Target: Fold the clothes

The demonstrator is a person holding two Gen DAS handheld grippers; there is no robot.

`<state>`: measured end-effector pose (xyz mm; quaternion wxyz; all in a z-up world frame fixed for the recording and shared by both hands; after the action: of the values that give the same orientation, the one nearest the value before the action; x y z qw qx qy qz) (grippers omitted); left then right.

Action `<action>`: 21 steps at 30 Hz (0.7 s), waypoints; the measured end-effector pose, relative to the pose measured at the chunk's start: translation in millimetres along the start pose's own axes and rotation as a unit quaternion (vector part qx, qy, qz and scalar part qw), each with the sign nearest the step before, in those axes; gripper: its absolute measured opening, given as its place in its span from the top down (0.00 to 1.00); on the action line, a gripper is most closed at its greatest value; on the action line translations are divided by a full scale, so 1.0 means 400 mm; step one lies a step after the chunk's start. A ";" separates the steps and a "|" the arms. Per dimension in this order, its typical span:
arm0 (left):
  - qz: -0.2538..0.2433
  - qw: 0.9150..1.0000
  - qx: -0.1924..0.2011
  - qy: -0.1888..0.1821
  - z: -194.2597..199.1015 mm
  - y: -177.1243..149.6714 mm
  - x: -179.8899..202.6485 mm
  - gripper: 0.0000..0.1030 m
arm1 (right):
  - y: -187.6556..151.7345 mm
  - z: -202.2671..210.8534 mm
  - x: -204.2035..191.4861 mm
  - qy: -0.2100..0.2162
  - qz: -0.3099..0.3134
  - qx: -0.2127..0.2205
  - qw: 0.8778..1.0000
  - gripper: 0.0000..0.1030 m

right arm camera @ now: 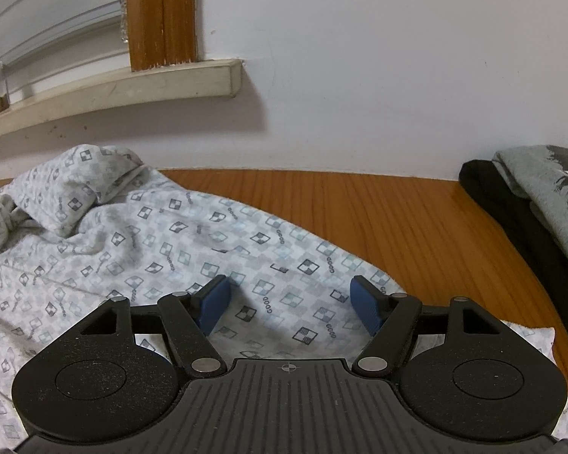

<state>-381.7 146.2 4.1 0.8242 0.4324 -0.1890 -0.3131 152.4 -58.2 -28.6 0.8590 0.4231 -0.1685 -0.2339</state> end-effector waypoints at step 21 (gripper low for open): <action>-0.022 0.996 0.018 -0.089 0.044 0.041 0.301 0.25 | 0.002 0.017 0.017 0.005 -0.003 0.001 1.000 0.32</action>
<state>-297.7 60.9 32.2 0.7893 0.4215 -0.2576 -0.3647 154.9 -65.8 -23.5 0.8587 0.4254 -0.1635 -0.2344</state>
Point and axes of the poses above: each gripper's, at about its wrist camera, not at the fingertips, and z roughly against the way its jaws point, x to its right, y to its top, the point moved 7 cm from there along -z, roughly the way its jaws point, and after that the axes turned 9 degrees about -y, right-handed, at the moved point
